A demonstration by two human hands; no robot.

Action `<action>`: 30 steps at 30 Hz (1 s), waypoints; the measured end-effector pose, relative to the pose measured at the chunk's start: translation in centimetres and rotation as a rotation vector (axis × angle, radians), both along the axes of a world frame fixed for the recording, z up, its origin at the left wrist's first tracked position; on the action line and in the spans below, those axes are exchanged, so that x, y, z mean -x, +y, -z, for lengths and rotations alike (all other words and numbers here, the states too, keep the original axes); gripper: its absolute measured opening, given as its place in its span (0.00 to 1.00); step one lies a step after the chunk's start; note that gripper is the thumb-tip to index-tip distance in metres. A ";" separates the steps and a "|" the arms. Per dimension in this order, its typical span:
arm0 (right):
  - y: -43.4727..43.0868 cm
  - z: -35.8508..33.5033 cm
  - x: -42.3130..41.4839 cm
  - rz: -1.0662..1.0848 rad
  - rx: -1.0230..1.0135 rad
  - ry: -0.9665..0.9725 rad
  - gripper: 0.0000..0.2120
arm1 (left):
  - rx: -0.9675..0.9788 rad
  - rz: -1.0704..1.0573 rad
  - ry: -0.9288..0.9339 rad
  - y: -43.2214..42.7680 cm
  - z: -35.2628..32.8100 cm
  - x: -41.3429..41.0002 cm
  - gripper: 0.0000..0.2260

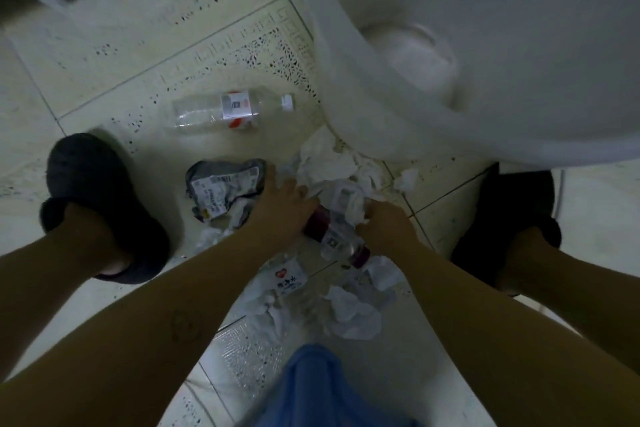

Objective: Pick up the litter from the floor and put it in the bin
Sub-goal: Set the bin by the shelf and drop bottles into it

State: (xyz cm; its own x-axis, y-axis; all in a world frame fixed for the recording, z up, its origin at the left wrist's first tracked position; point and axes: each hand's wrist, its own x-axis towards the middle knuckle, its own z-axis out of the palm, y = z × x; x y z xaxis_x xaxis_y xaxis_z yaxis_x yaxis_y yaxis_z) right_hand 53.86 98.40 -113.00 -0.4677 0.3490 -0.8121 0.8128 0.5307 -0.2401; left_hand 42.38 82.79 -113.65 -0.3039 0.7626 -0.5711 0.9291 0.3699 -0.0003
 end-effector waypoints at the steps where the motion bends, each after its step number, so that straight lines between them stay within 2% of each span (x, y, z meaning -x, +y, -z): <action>1: 0.1 -0.3 -0.1 0.000 0.019 -0.009 0.12 | 0.003 0.015 0.005 -0.1 -0.5 0.0 0.29; 3: 0.3 -1.7 0.0 -0.030 0.068 -0.047 0.15 | 0.003 0.045 0.027 -0.2 -1.9 0.3 0.28; 5: 0.5 -3.7 0.1 -0.080 0.085 -0.079 0.08 | 0.018 0.084 0.055 -0.3 -4.0 0.9 0.25; 8: 0.8 -7.2 0.4 -0.160 0.059 -0.075 0.21 | 0.033 0.109 0.127 -0.7 -8.2 2.4 0.24; 10: 0.9 -10.5 0.7 -0.227 0.045 -0.066 0.21 | 0.040 0.077 0.161 -1.2 -11.6 3.3 0.27; 13: 0.8 -16.0 1.1 -0.286 0.040 0.019 0.19 | 0.044 -0.032 0.166 -2.1 -17.1 4.2 0.30; 16: 0.6 -21.0 1.1 -0.295 0.007 0.130 0.10 | 0.023 -0.156 0.172 -3.3 -22.4 4.2 0.34; 19: 0.4 -24.9 1.0 -0.292 -0.057 0.253 0.12 | 0.004 -0.261 0.222 -4.9 -26.7 3.6 0.38; 22: 0.2 -28.6 0.6 -0.275 -0.078 0.391 0.05 | -0.090 -0.424 0.223 -6.6 -30.1 3.2 0.39; 25: 0.3 -32.1 0.5 -0.281 -0.099 0.506 0.12 | -0.297 -0.592 0.273 -8.4 -32.7 3.1 0.40; 30: 2.4 -36.3 1.1 -0.158 -0.165 0.682 0.13 | -0.547 -0.765 0.355 -8.4 -35.7 3.0 0.30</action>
State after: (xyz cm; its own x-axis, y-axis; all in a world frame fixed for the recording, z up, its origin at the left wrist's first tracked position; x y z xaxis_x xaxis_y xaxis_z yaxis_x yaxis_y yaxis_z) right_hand 52.80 100.81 -76.68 -0.9072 0.3281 -0.2634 0.4208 0.7024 -0.5740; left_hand 39.41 74.36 -77.95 -0.9065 0.4218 0.0180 0.4209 0.8995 0.1171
